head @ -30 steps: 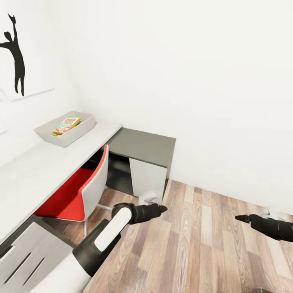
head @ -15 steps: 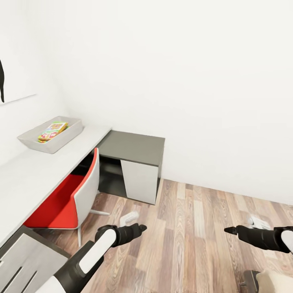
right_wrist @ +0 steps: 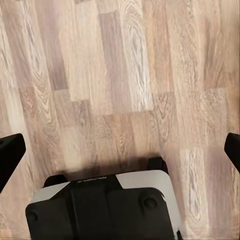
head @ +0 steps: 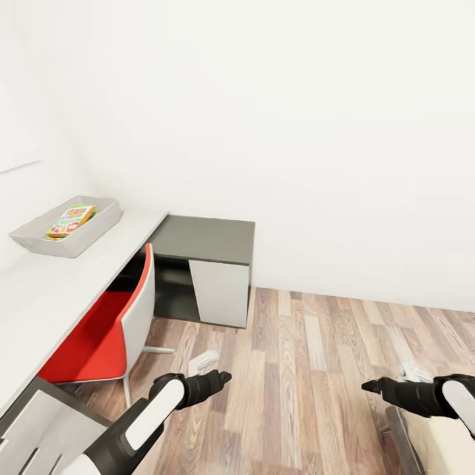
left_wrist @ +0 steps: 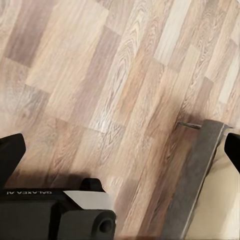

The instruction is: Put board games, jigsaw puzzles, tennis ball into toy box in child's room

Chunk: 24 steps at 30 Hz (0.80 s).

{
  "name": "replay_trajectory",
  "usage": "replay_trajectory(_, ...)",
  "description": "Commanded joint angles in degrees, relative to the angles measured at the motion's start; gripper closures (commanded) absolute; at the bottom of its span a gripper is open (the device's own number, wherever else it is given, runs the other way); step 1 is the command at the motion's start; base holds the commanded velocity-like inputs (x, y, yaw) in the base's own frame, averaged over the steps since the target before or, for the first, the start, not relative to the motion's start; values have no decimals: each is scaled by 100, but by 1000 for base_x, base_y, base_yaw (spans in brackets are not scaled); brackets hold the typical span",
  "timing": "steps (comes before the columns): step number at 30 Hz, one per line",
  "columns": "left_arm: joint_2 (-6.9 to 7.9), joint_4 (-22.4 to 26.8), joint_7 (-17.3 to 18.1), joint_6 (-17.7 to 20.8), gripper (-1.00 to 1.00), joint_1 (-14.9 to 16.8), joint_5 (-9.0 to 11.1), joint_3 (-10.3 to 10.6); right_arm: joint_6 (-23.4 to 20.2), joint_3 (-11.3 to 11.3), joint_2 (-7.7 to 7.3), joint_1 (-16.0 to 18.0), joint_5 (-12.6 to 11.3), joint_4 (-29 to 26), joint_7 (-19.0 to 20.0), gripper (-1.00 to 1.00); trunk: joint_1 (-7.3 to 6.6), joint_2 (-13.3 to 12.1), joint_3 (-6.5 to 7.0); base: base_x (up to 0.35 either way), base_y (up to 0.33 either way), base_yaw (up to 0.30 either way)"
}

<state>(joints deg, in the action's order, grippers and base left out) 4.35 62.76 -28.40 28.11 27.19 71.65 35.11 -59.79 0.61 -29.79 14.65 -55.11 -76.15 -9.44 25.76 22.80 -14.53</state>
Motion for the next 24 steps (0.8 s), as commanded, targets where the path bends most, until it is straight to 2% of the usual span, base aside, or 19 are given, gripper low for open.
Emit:
replay_trajectory(1, 8, -62, -45, -27, -100, 4, 57, 14, -21, -71, 99, 24, 42, 71, -58, -100, 2, 12, -4, -83, 112, -215)
replay_trajectory(2, 9, -153, -39, -55, -100, 2, 57, 14, -21, -152, 209, 48, 151, 156, -58, -100, 2, 12, 3, -66, 89, -214)
replay_trajectory(3, 9, -153, -39, -55, -100, 2, 57, 14, -21, -152, 209, 48, 151, 156, -58, -100, 2, 12, 10, -66, 89, -214)
replay_trajectory(7, 12, -658, -26, -192, -100, -7, 56, 24, -21, -476, 642, 170, 750, 651, -58, -100, 2, 12, 37, -39, 53, -214)
replay_trajectory(8, 12, -658, -26, -192, -100, -7, 56, 24, -21, -476, 642, 170, 750, 651, -58, -100, 2, 12, 44, -27, 37, -214)
replay_trajectory(9, 12, -988, -20, -237, -100, -42, 72, 30, 68, -620, 848, 212, 1110, 1044, -44, -100, 2, 12, 51, -17, 23, -214)
replay_trajectory(10, 12, -988, -20, -237, -100, -42, 72, 30, 68, -620, 848, 212, 1110, 1044, -44, -100, 2, 12, 58, -17, 23, -214)
replay_trajectory(14, 13, -1645, -11, -286, -100, -177, 88, 37, 662, -858, 1235, 285, 1752, 2065, -5, -100, 2, 12, 85, -10, 14, -214)
replay_trajectory(15, 13, -1645, -11, -286, -100, -177, 88, 37, 662, -858, 1235, 285, 1752, 2065, -5, -100, 2, 12, 92, -7, 10, -214)
replay_trajectory(19, -24, -2211, 13, -359, -100, -344, 65, 66, 1334, -1073, 1468, 319, 2152, 3028, 16, -100, 2, 12, 120, -4, 6, -214)
replay_trajectory(20, -24, -2211, 13, -359, -100, -344, 65, 66, 1334, -1073, 1468, 319, 2152, 3028, 16, -100, 2, 12, 127, -3, 4, -214)
replay_trajectory(24, -58, -2582, 58, -493, -100, -453, 49, 91, 1788, -1249, 1545, 312, 2290, 3531, 118, -100, 2, 12, 154, -2, 3, -214)
